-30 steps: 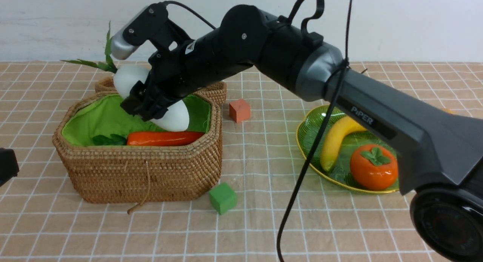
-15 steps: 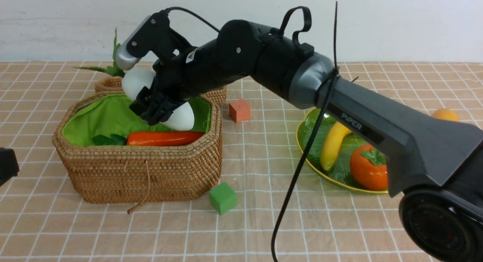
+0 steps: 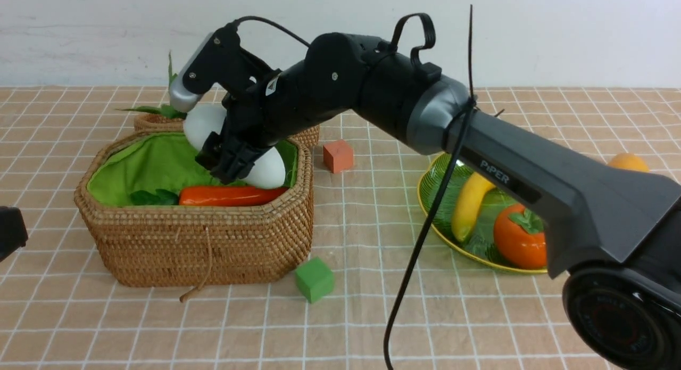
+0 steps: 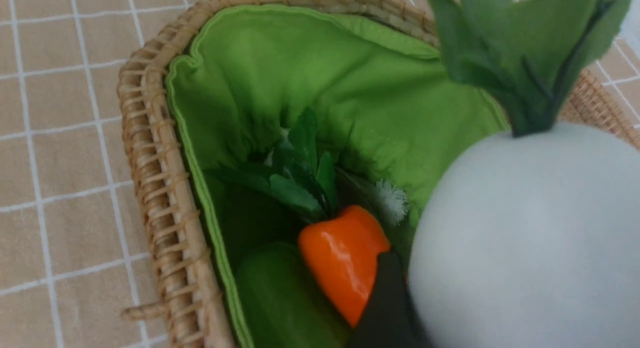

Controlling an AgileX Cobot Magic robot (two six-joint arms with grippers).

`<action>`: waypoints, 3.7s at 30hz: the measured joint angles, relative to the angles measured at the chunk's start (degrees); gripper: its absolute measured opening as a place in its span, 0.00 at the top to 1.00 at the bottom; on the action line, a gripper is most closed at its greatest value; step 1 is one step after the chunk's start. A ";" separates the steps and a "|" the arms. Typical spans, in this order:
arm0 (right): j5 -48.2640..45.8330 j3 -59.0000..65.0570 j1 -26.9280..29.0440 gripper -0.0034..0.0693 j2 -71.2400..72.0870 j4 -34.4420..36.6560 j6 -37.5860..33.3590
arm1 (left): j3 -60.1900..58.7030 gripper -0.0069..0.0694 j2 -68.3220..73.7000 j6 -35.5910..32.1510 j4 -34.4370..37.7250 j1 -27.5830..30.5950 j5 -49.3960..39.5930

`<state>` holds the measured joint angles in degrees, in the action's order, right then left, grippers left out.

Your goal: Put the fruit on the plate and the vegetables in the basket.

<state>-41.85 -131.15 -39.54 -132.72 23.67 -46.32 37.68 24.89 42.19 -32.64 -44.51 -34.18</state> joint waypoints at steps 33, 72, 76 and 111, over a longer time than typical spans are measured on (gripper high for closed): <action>-13.21 27.84 56.83 0.08 14.82 -6.43 50.83 | 0.00 0.93 2.88 -21.44 16.87 0.00 10.86; -14.58 39.13 44.01 0.18 31.57 -13.56 40.83 | 0.00 0.93 9.22 -21.40 17.41 0.00 12.02; -7.82 44.79 41.89 0.18 26.25 -13.56 39.12 | 0.00 0.93 9.22 -21.40 17.03 0.00 12.46; -20.37 85.03 41.83 0.95 105.78 -12.80 44.93 | -24.05 0.93 -25.46 -14.99 15.37 0.00 19.96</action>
<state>-62.22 -46.12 2.29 -26.94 10.87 -1.39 13.62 -0.58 27.20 -17.27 -44.51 -14.22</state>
